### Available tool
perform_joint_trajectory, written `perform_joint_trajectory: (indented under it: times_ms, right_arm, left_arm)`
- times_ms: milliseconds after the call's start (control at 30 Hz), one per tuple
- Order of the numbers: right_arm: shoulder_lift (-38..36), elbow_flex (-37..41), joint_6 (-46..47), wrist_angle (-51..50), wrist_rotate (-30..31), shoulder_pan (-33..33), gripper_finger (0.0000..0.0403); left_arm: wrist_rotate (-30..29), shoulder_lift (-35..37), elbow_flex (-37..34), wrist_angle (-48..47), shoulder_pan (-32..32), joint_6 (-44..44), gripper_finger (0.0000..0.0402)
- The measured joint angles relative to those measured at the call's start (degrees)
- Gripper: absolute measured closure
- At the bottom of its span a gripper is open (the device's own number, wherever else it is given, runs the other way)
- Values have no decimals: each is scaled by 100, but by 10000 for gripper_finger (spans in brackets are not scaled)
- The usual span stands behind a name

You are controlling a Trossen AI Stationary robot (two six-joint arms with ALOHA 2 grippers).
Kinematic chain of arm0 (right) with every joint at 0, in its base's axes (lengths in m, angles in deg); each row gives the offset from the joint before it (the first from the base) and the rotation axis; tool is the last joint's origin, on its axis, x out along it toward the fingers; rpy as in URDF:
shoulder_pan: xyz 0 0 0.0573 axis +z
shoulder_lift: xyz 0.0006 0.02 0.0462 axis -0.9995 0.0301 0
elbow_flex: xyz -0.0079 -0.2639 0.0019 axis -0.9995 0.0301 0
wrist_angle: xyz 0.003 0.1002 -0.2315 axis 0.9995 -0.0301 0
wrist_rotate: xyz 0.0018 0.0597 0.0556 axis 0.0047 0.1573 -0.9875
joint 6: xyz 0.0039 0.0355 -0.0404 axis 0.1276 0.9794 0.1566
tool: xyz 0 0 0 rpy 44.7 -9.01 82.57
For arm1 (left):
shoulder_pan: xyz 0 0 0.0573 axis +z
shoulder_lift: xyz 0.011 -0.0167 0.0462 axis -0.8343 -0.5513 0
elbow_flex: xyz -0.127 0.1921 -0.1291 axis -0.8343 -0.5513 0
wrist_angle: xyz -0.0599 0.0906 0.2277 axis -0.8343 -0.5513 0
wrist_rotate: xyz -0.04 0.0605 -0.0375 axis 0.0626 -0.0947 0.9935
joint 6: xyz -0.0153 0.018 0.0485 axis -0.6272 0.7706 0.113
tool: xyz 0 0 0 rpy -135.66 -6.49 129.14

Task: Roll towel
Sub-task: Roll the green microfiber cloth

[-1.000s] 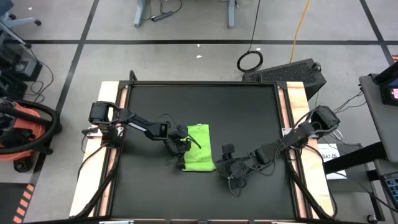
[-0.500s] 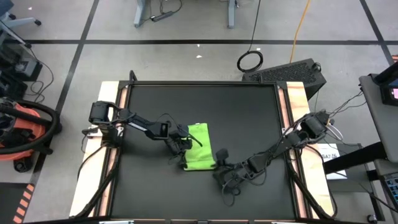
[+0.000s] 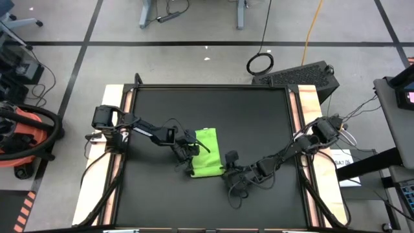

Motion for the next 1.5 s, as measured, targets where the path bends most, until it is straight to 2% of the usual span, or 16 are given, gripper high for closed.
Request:
perform_joint_trajectory:
  times_ms: [267,433,567,700,800,867,1033,1167,1367,1500]
  right_arm:
    - [135,48,-26,282,-616,-304,285]
    - [254,46,59,505,-969,-464,307]
    - [264,41,407,485,-1290,-595,343]
    - [249,37,673,480,-1661,-742,390]
    - [247,35,998,435,-2053,-864,391]
    - [247,35,1218,427,-2340,-960,389]
    - [247,33,1587,450,-3463,-1246,398]
    - [255,35,1849,432,-4210,-1501,399]
    - [267,48,2141,475,-4758,-1728,399]
    - [269,48,2237,475,-4926,-1803,399]
  left_arm:
    - [-119,0,-22,139,-130,-29,390]
    - [-218,2,-24,146,-201,-11,367]
    - [-277,129,-31,137,-256,27,317]
    - [-487,367,-50,22,-263,126,242]
    - [-690,610,-60,-204,-270,314,194]
    - [-921,809,-48,-480,-312,527,178]
    - [-1917,1309,-46,-1128,-648,1135,172]
    - [-3135,1587,-36,-1319,-1207,1726,172]
    - [-5148,1655,-31,-1271,-2207,2416,172]
    - [-6455,1655,-31,-1255,-2686,2467,172]
